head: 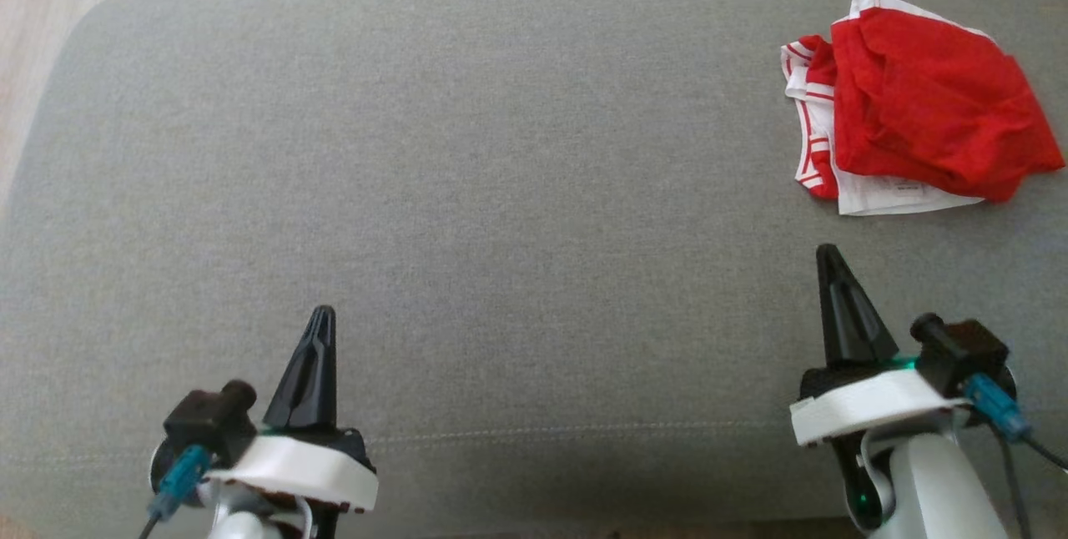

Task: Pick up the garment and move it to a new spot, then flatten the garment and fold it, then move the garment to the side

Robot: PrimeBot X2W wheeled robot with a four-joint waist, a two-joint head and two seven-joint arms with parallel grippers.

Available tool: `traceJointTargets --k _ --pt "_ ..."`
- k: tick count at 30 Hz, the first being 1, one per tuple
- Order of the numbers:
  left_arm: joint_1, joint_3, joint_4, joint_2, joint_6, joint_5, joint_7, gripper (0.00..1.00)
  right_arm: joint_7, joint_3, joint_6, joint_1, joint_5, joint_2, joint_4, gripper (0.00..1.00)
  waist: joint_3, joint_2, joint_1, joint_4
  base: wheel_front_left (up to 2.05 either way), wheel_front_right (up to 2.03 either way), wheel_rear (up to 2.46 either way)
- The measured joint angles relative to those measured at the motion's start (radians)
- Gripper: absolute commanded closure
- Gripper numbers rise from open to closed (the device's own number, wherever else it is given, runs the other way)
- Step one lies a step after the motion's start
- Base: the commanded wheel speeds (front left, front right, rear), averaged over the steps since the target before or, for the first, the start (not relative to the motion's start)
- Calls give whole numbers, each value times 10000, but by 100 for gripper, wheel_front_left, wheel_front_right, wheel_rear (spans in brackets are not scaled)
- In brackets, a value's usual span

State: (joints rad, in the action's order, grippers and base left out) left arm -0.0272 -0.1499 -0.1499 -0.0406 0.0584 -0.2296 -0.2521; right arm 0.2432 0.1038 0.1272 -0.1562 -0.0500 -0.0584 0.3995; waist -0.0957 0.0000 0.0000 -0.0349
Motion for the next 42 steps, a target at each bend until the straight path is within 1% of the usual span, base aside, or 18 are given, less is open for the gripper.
traceJointTargets --k 9,33,42 --pt "-72 21 -73 -13 4 -1202 196 100 -213 -75 0 105 -1296 -2 -27 100 75 0 0 28 0 0 0" --pt "124 280 -334 -82 130 -4000 759 100 -756 -399 0 122 -4406 -19 -295 100 255 0 0 96 0 0 0" --pt "130 366 -403 -107 138 -4911 970 100 -980 -525 -2 130 -5392 -25 -372 100 314 0 0 118 0 0 0"
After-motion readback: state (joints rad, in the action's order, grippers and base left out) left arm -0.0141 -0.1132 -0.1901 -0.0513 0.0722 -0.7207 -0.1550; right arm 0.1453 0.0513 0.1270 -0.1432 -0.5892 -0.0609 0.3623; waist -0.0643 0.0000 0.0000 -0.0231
